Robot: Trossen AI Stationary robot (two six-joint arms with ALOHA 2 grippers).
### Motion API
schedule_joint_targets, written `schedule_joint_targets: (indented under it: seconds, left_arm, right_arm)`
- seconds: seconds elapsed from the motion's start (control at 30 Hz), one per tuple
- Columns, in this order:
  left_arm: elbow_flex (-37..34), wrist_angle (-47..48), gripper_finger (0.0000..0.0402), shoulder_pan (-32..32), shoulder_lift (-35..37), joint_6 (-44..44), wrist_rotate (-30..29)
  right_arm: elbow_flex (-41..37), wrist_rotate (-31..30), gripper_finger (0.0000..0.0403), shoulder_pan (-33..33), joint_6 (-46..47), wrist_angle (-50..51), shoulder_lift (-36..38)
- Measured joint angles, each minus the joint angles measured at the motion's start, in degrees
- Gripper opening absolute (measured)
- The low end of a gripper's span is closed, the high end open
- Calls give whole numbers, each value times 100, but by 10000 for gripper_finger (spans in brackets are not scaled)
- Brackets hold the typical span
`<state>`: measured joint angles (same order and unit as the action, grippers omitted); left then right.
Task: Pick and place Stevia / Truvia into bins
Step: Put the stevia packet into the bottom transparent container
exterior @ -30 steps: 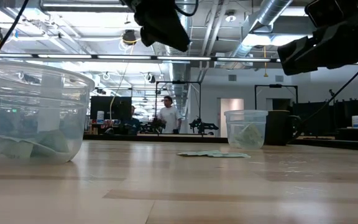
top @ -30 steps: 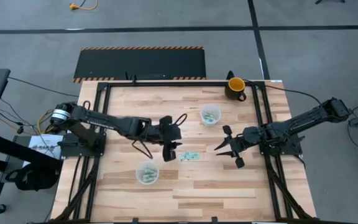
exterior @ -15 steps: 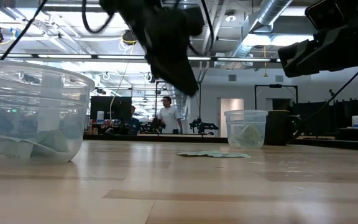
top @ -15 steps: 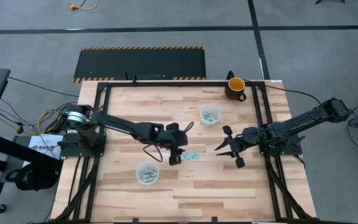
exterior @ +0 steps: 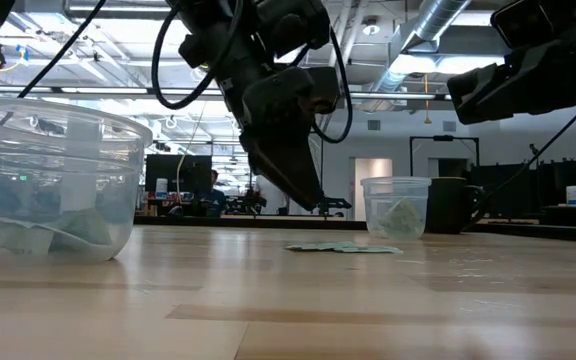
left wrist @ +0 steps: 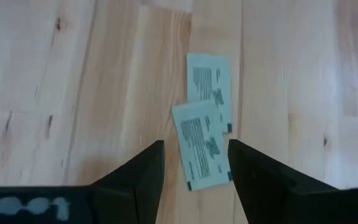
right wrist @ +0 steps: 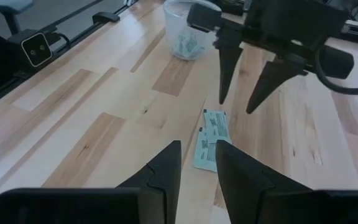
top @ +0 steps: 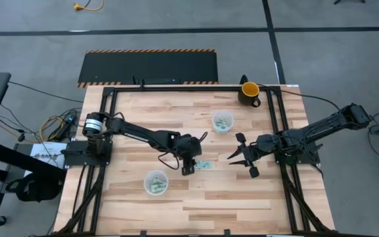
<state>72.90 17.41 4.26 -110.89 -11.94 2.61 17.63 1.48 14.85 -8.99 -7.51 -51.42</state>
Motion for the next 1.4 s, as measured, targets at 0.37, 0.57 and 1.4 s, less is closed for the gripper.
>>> schedule_joint_targets:
  seconds: [0.37,0.57,1.4]
  left_arm:
    - [277,153,167,1,-559,80,691]
    - [413,325,167,-16,-651,172,817]
    - [417,416,167,-71,-645,234,684]
  right_arm:
    - [0,-4,93,0,0,22,0]
    - [0,-4,93,0,0,27,0]
    - [-1,-7,93,0,-2,38,0]
